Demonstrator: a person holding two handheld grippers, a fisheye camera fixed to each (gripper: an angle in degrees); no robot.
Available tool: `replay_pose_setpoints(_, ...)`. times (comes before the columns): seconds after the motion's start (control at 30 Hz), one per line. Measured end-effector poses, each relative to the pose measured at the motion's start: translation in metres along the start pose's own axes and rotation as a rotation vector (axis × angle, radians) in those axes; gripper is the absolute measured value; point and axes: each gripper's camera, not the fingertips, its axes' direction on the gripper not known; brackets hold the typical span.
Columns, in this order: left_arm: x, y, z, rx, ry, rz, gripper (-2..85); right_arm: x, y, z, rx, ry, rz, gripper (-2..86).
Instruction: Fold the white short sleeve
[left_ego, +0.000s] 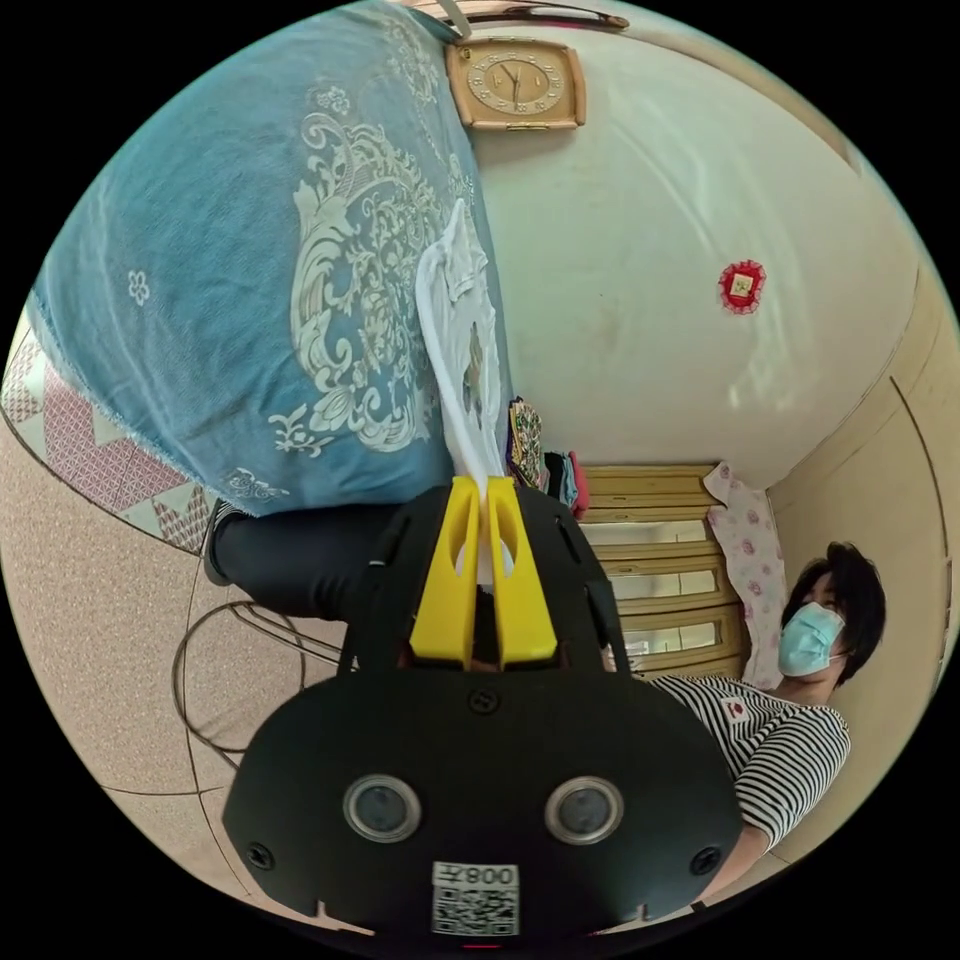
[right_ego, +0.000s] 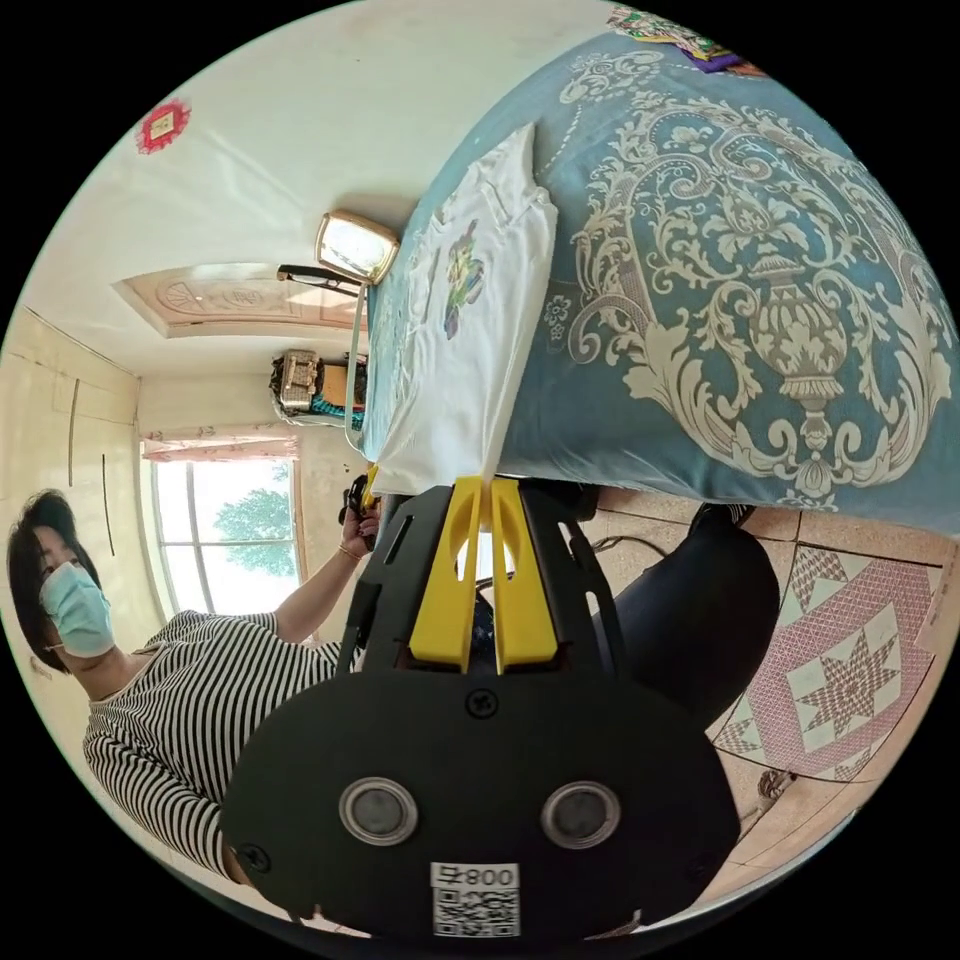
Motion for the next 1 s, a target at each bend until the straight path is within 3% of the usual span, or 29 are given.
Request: replay_pose_setpoints(1.0, 0.074, 0.118, -0.046, -0.021, 0.046, 0.080, 1.2, -0.009, 0.166, -0.060, 0.049, -0.110, -0.101, 0.8)
